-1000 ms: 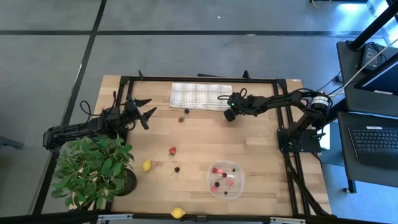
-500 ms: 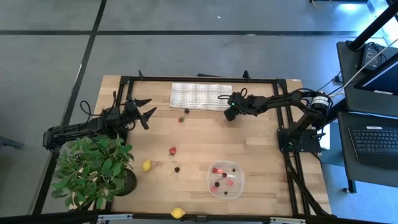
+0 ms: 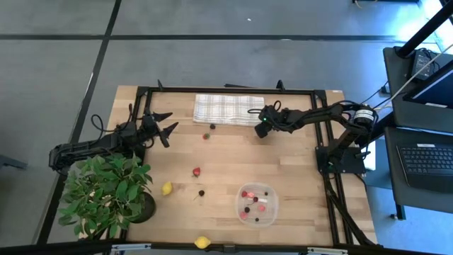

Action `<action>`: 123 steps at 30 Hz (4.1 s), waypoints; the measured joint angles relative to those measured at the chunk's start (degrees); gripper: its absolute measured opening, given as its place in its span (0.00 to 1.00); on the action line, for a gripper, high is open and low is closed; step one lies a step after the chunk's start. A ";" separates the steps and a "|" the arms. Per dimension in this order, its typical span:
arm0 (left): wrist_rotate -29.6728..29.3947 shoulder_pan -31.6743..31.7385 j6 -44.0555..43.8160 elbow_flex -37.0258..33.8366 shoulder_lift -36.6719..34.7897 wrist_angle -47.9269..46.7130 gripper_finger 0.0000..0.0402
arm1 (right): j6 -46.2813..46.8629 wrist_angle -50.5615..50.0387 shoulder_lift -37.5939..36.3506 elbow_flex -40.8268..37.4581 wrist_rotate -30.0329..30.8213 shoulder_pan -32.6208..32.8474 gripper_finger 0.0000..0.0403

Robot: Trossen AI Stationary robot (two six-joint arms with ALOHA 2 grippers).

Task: Pick and placing Produce into tupperware
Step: Put the top right red strawberry into the transparent bin

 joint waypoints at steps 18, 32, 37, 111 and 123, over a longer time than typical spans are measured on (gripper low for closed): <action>0.00 0.00 -0.02 0.00 0.00 0.00 0.59 | -0.04 2.29 0.19 0.00 -1.02 -0.46 0.42; 0.00 0.00 -0.02 -0.01 0.02 0.00 0.59 | 0.15 3.10 3.98 0.46 -1.20 -1.33 0.30; 0.00 -0.02 -0.02 -0.02 0.00 0.00 0.59 | -0.01 2.99 3.98 0.43 -1.20 -1.36 0.25; 0.02 -0.01 -0.52 -0.02 0.02 0.00 0.59 | 21.17 1.54 6.97 15.84 -17.57 56.37 0.31; 0.01 -0.01 -0.50 -0.02 0.01 0.00 0.59 | 21.38 1.76 6.97 15.84 -17.69 56.36 0.32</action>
